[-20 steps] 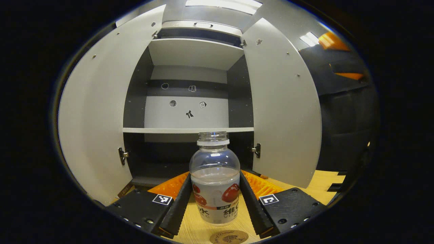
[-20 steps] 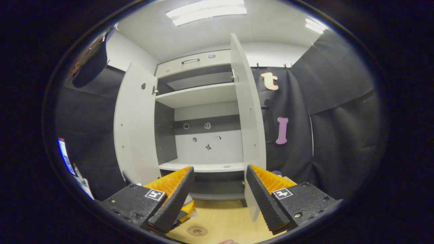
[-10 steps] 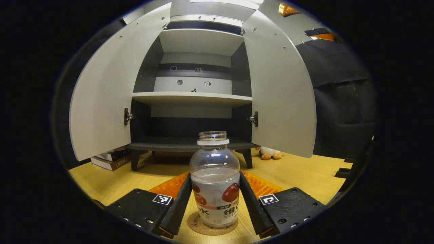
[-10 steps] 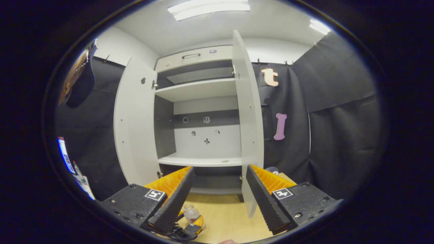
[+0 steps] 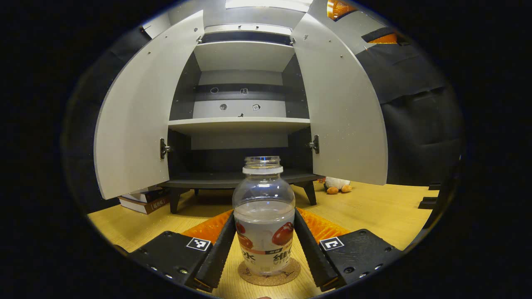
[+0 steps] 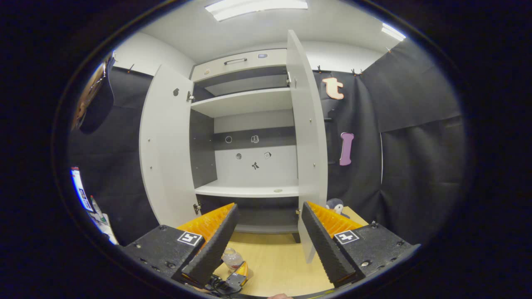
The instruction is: Grasp the bottle in the cabinet with the left hand and place it on the coaster, then close the right door with the right hand and the left door with the left hand.
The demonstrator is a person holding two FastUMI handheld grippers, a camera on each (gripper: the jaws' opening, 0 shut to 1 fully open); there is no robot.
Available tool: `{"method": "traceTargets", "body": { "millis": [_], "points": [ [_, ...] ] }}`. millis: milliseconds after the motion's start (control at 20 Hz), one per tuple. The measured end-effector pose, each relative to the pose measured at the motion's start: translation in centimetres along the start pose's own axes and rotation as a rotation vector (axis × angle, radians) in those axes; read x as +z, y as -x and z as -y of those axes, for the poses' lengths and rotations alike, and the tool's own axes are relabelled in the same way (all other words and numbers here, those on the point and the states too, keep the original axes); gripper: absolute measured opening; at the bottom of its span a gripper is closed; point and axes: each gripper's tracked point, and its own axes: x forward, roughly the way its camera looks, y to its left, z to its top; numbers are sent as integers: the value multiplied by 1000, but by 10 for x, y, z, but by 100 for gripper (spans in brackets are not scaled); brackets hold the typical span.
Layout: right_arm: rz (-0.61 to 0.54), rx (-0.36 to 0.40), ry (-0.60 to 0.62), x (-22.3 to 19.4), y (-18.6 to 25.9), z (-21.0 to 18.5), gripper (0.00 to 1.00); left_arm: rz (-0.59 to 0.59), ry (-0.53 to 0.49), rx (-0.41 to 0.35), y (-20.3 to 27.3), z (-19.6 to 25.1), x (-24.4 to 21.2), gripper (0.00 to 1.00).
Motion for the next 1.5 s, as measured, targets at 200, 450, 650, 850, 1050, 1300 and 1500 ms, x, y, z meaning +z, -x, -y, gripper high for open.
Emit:
{"method": "traceTargets", "body": {
  "millis": [200, 450, 650, 850, 1050, 1300, 1500],
  "points": [
    [-11, 9, 1, -4, -3, -2, 100, 12, 27, -36, 3, 2, 12, 97],
    [-10, 14, 4, -8, -4, -2, 100, 81, 61, -15, 22, -20, 68, 96],
    [50, 15, -22, -3, -7, -2, 100, 131, 84, -16, 39, -52, 150, 95],
    [99, 14, -78, 4, -8, 1, 100, 165, 132, 27, 50, -90, 211, 96],
    [159, -39, -35, 23, -5, 28, 100, 126, 133, 105, 59, -120, 229, 95],
    [223, -152, -7, 61, -12, 96, 100, 83, 111, 113, 74, -126, 222, 94],
    [218, -229, 27, 88, -39, 151, 100, 74, 106, 110, 81, -121, 225, 95]
  ]
}}
